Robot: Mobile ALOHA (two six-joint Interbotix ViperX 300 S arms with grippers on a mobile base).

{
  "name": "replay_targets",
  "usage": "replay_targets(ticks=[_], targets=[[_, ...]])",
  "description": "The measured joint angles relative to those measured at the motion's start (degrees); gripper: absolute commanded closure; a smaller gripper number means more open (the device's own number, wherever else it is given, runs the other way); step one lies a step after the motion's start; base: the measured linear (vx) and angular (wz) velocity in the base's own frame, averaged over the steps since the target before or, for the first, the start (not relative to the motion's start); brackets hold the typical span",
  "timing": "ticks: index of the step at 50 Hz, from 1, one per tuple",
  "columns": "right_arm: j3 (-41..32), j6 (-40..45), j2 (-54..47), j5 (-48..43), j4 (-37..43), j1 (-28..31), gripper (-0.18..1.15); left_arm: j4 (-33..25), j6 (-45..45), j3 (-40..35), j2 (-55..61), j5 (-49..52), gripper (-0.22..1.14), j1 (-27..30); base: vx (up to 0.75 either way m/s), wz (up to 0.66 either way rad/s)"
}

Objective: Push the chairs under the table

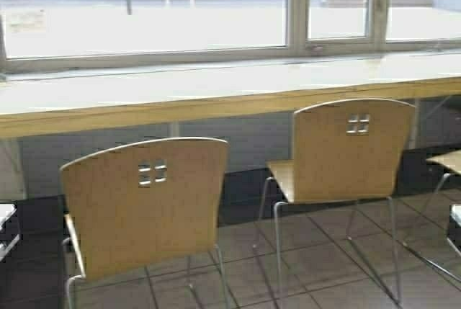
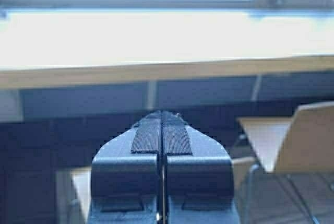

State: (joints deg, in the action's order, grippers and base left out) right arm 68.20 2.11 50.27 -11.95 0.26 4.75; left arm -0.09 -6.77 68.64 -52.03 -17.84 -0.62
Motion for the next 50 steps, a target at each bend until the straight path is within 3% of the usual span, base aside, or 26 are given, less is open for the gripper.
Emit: replay_targets(ticks=[10,20,40,50], targets=[[0.00,0.26,0.00,1.41,0.79,0.97,0.93,0.00,-3.69,0.00,1.49,-0.09,0.88,0.09,0.15,0.32],[0.00,1.76,-1.76,4.39,7.47,1.05,0.93,0.00,-10.28,-1.67,8.26,-0.09,0.88,-3.69,0.16,0.26],[-0.88,3.69,-16.00,7.38,24.52,1.05,0.92,-0.44,-21.53,-7.91,29.62,0.00,0.88,-13.01,0.19,0.09],[-2.02,3.78,-23.82,7.73,27.77,0.97,0.92,-5.10,-31.20,-12.66,42.71,-0.09,0.87,-17.40,0.18,0.05]])
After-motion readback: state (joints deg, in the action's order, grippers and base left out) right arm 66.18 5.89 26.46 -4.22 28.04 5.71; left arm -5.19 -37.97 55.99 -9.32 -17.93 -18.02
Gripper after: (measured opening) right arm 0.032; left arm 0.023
